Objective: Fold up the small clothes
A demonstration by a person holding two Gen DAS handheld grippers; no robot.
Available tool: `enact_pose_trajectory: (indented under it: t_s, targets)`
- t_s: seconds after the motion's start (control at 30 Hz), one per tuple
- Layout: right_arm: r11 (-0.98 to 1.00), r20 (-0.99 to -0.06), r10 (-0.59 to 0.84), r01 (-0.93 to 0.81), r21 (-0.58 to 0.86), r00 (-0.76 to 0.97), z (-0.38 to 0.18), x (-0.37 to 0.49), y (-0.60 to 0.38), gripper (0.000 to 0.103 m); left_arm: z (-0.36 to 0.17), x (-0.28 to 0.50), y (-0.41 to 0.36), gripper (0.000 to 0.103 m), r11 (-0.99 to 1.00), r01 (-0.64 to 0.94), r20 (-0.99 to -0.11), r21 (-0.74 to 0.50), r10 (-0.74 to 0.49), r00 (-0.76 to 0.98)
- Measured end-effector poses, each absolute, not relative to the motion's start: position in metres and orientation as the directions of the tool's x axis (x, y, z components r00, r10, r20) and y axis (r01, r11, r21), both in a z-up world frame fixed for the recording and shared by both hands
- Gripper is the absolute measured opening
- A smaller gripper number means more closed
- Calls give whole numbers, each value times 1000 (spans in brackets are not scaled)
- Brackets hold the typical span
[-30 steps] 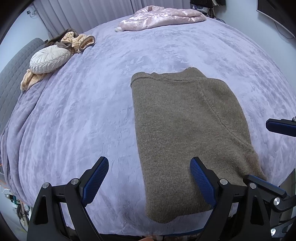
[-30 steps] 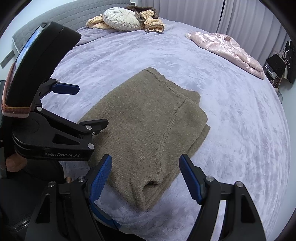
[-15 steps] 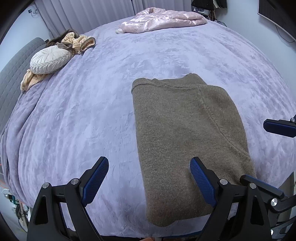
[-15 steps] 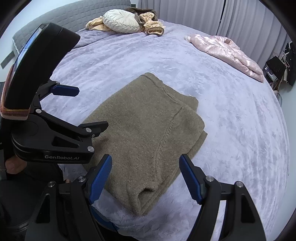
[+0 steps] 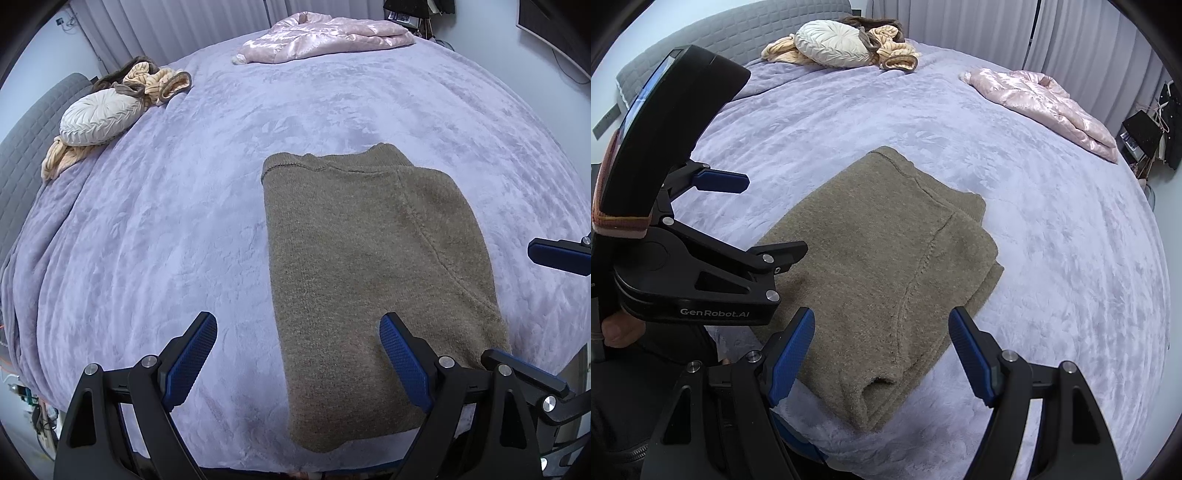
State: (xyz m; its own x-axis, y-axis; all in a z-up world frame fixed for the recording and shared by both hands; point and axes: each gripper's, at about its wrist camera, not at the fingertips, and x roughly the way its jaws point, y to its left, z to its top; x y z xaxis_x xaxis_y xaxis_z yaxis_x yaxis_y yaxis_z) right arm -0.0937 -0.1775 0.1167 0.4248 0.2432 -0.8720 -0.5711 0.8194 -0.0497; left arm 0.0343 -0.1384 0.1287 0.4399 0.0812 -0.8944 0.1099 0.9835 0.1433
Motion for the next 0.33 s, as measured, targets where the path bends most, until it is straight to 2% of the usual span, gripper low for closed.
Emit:
enact_pose_trajectory:
  t_s: [0.33]
  targets:
    - [824, -871, 252, -566, -35, 421, 114, -95, -180, 78, 130, 30, -143, 91, 982, 101, -887, 162, 100, 450]
